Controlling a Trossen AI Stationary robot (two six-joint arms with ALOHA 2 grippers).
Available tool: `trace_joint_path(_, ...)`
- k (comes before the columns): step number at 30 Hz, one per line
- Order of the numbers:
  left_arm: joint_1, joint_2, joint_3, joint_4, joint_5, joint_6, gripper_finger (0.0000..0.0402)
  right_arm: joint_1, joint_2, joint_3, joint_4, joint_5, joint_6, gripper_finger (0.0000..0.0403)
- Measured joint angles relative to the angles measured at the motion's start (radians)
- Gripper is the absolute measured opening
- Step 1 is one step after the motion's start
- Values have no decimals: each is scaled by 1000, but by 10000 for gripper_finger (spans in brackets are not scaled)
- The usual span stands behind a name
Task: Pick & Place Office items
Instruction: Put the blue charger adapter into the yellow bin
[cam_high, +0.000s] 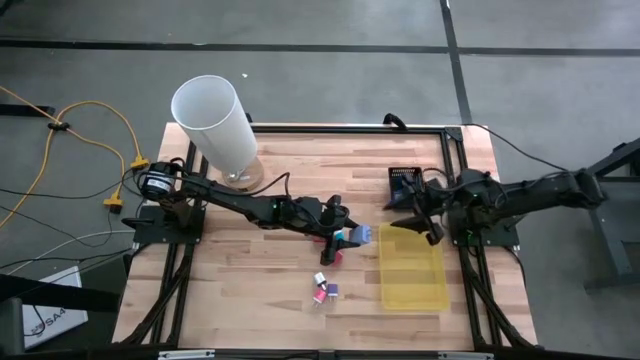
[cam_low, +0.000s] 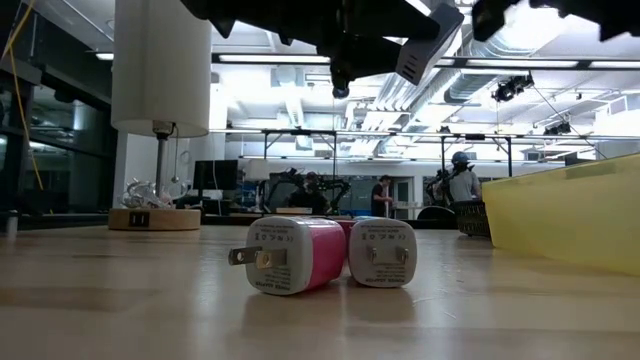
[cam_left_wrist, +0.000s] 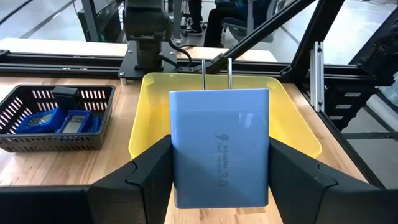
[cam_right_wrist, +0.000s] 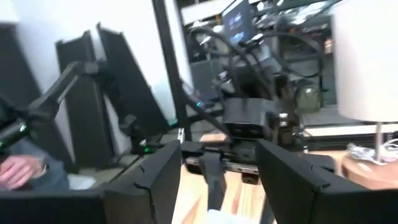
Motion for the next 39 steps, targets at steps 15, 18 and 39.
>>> trace_joint_path(15,0,0,0,-23,2,1,209,118,266,275,-189,-45,-203,193)
trace_joint_path(18,0,0,0,-23,2,1,209,152,273,295,-254,11,-286,193)
trace_joint_path(39,0,0,0,-22,3,2,209,449,279,296,-422,518,-894,193)
